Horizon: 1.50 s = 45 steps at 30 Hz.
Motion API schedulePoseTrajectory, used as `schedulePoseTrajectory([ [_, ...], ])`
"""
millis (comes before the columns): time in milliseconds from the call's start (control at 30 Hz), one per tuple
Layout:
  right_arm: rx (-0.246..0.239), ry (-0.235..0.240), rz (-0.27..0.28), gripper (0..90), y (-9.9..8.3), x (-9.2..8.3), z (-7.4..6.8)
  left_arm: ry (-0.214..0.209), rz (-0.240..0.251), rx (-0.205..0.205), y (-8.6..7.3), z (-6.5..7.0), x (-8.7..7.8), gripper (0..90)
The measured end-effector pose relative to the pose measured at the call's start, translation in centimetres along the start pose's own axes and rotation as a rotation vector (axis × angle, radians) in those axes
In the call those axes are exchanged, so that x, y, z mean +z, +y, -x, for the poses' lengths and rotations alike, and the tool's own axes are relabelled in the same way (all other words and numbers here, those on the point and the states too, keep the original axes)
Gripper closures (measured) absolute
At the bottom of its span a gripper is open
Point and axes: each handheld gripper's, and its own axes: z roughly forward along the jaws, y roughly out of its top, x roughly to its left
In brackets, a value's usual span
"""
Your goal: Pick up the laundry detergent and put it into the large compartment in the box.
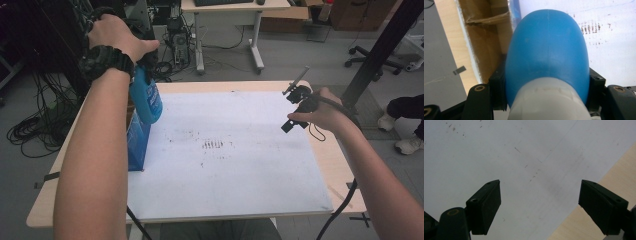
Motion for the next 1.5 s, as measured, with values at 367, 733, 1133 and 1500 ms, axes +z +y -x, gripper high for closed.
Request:
schedulePoseTrajectory([
  [367,-0.001,-0.004,-0.003,18.4,0.2,-0.1,-0.2,-0.001,0.001,-0.042,-0.6,-2.1,-0.5,37.8],
  [733,-0.002,-0.008,-0.006,18.4,0.5,-0.2,-0.4,-0.003,0.004,-0.076,-1.0,-3.7,-0.9,37.9],
  [1133,0.0,-0.01,-0.009,18.4,0.7,-0.4,-0.6,-0.005,-0.004,-0.111,-1.3,-5.4,-0.6,37.9],
  [1500,0.004,-0.016,-0.013,18.4,0.9,-0.6,-0.5,0.014,0.0,-0.137,-1.5,-7.0,-0.5,37.9],
])
